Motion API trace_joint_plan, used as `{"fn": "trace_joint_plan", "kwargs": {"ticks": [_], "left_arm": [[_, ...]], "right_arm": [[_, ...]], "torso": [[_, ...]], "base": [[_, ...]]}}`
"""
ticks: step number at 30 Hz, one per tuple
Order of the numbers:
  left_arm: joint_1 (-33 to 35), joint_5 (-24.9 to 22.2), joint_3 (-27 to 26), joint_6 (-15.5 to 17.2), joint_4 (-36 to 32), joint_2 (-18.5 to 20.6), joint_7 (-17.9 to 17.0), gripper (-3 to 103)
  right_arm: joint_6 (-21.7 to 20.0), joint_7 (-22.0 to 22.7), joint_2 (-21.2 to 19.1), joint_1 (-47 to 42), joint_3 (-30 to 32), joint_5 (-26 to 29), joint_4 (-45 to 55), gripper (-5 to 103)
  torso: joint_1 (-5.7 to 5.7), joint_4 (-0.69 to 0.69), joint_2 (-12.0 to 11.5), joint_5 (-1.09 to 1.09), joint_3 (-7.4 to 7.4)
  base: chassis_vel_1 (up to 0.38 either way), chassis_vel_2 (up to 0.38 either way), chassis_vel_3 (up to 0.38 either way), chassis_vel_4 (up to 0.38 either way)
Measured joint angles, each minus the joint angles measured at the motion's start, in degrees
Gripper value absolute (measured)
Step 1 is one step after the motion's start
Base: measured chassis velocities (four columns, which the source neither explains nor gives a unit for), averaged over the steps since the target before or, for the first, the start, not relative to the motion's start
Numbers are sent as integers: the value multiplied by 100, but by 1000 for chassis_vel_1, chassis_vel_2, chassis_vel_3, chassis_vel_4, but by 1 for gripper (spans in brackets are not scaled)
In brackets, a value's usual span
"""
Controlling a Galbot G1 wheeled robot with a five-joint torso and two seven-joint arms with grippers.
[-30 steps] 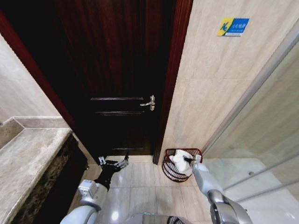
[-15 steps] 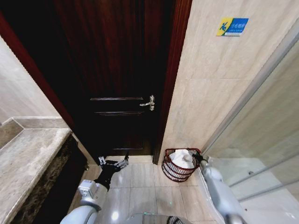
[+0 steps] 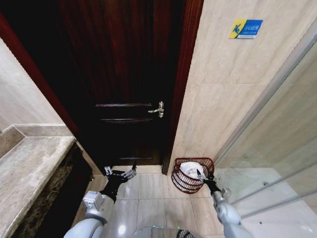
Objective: Discard the used towel into the hamper.
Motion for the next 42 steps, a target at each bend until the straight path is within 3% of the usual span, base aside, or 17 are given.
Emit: {"fn": "trace_joint_plan", "kwargs": {"ticks": [7, 11, 13, 16, 27, 33, 38, 42], "left_arm": [[0, 0, 0, 0, 0, 0, 0, 100], [0, 0, 0, 0, 0, 1, 0, 100], [0, 0, 0, 0, 0, 0, 0, 100], [0, 0, 0, 0, 0, 0, 0, 100], [0, 0, 0, 0, 0, 0, 0, 100], [0, 0, 0, 0, 0, 0, 0, 100], [0, 0, 0, 0, 0, 0, 0, 100], [0, 0, 0, 0, 0, 0, 0, 100]], "right_arm": [[42, 589, 249, -547, 42, -117, 1089, 100], [126, 1053, 324, -859, 70, -385, 1651, 100], [416, 1618, 448, -1099, 80, -865, 2230, 100], [490, 1753, 483, -1412, 101, -1064, 2812, 100], [493, 1753, 554, -2129, 233, -1600, 4346, 100], [205, 1389, 619, -2422, 342, -1455, 5399, 100], [428, 870, 820, -2224, 543, -1482, 5448, 100], [423, 703, 902, -2233, 584, -1435, 5658, 100]], "torso": [[1, 1, 0, 0, 0], [1, 0, 0, 0, 0], [1, 1, 0, 3, 0], [1, 0, 0, -2, 0], [1, 0, 0, 1, 0], [1, 0, 0, -1, 0], [1, 1, -1, 2, 1], [1, 0, -1, 0, 1]], "base": [[0, 0, 0, 0], [0, 0, 0, 0], [0, 0, 0, 0], [0, 0, 0, 0], [0, 0, 0, 0], [0, 0, 0, 0], [0, 0, 0, 0], [0, 0, 0, 0]]}}
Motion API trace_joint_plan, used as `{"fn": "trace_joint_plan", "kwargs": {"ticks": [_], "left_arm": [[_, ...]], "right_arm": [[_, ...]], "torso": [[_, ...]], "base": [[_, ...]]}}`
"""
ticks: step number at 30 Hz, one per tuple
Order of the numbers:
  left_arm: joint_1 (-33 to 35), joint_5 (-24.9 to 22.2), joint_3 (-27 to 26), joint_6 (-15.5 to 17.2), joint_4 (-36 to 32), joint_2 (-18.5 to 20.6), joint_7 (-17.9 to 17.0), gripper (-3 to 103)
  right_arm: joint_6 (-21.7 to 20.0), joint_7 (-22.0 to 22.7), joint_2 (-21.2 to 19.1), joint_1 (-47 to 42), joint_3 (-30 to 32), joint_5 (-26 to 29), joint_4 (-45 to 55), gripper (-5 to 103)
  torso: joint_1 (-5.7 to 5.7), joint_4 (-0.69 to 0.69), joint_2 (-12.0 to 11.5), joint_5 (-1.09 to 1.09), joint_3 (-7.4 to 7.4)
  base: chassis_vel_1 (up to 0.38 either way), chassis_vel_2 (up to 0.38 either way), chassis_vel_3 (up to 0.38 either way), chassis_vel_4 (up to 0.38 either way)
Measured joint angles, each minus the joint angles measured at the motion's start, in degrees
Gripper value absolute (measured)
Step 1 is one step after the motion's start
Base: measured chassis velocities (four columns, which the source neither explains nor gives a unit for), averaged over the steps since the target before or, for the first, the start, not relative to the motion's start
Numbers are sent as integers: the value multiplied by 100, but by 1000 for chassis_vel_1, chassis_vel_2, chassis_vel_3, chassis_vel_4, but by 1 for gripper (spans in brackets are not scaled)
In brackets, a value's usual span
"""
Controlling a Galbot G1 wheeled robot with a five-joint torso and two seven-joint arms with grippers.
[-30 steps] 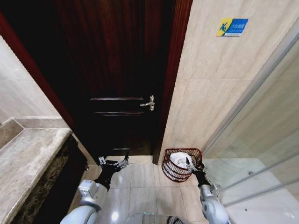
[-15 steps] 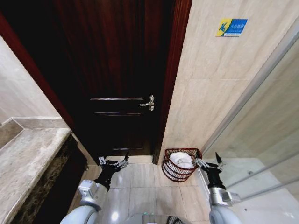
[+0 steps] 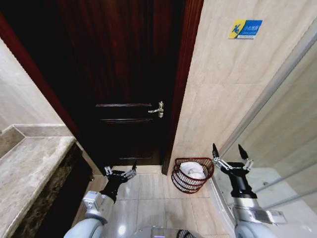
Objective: Discard the used towel into the hamper.
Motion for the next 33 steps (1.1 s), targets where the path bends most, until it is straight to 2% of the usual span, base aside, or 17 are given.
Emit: {"fn": "trace_joint_plan", "kwargs": {"ticks": [5, 11, 33], "left_arm": [[0, 0, 0, 0, 0, 0, 0, 100], [0, 0, 0, 0, 0, 0, 0, 100], [0, 0, 0, 0, 0, 0, 0, 100]], "right_arm": [[97, 13, 61, 26, 118, -3, 86, 100], [180, 255, 346, 272, 347, -98, -68, 100], [412, 147, 369, 208, 254, -190, -222, 100]], "torso": [[0, 0, 0, 0, 0], [0, 0, 0, 1, 0], [0, 0, 0, 1, 0]], "base": [[0, 0, 0, 0], [0, 0, 0, 0], [-39, -40, -36, -36]]}}
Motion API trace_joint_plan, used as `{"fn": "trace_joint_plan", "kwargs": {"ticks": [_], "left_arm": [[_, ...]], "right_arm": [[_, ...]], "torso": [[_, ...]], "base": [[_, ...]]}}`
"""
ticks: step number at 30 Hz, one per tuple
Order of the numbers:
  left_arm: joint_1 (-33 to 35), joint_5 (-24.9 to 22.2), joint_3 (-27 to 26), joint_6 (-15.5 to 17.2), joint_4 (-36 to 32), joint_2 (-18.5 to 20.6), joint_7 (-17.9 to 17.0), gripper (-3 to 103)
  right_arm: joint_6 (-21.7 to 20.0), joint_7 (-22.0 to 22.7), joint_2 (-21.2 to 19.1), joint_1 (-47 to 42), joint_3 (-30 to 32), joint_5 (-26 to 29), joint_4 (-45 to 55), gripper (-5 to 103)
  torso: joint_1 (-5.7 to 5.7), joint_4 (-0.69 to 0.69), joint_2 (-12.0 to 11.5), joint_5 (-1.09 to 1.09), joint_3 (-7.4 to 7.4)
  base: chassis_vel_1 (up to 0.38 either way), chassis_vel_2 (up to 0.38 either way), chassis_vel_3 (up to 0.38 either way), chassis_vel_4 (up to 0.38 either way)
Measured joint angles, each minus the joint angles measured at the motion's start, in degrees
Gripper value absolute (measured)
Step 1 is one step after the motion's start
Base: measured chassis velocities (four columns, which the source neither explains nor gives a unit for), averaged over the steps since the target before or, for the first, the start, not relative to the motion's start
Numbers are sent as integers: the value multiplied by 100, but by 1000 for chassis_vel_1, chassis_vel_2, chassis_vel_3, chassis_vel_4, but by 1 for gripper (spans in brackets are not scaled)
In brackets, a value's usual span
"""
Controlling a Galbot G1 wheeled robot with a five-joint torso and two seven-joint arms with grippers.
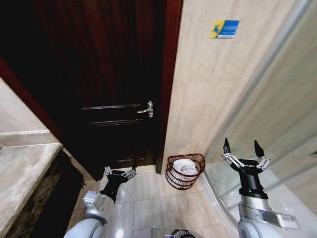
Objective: Discard the used towel into the hamper.
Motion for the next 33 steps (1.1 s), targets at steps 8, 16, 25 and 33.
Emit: {"fn": "trace_joint_plan", "kwargs": {"ticks": [8, 16, 25, 33], "left_arm": [[0, 0, 0, 0, 0, 0, 0, 100], [0, 0, 0, 0, 0, 0, 0, 100], [0, 0, 0, 0, 0, 0, 0, 100], [0, 0, 0, 0, 0, 0, 0, 100]], "right_arm": [[-73, -289, 20, 8, -72, 26, 0, 100], [-113, -244, 15, 36, -95, -68, 28, 100], [-96, -228, 19, 31, -82, -62, 32, 100], [-64, -218, 30, 50, -81, -34, 29, 100]], "torso": [[-1, -1, 0, 0, 0], [0, 1, 0, 0, 0], [0, 0, 0, 0, 0], [0, 0, 0, 0, 0]], "base": [[-114, -111, -117, -126], [-123, -117, -122, -123], [-121, -128, -134, -127], [-118, -130, -123, -122]]}}
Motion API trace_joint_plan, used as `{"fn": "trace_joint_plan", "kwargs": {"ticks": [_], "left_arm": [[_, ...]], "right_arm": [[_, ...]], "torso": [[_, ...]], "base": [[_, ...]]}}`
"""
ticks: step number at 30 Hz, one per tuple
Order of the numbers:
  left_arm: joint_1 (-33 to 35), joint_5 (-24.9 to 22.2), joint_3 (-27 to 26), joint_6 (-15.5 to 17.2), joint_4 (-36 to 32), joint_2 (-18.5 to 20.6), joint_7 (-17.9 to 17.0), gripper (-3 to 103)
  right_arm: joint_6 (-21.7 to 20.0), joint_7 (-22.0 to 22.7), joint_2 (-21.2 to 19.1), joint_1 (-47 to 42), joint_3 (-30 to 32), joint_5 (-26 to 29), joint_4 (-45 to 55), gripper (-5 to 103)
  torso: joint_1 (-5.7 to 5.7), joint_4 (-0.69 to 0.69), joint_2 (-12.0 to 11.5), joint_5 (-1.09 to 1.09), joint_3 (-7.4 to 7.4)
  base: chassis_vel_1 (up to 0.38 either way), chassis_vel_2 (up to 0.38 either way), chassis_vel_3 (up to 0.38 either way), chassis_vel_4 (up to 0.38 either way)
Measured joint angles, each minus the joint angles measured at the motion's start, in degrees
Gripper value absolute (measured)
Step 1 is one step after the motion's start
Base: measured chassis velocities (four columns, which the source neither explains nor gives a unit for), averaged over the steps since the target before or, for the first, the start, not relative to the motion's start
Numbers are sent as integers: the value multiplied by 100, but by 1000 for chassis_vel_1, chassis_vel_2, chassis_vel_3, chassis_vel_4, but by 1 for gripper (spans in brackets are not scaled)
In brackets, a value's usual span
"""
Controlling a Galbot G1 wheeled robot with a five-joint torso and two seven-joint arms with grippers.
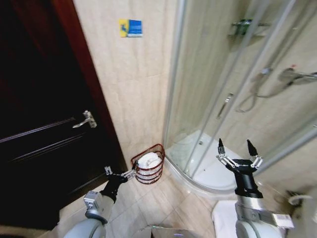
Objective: Discard the used towel into the hamper.
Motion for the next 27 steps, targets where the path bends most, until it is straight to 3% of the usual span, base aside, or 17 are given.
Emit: {"fn": "trace_joint_plan", "kwargs": {"ticks": [27], "left_arm": [[0, 0, 0, 0, 0, 1, 0, 100]], "right_arm": [[224, 169, 56, -31, 5, -14, -43, 100]], "torso": [[-1, -1, 0, 1, 0]], "base": [[-119, -128, -121, -118]]}}
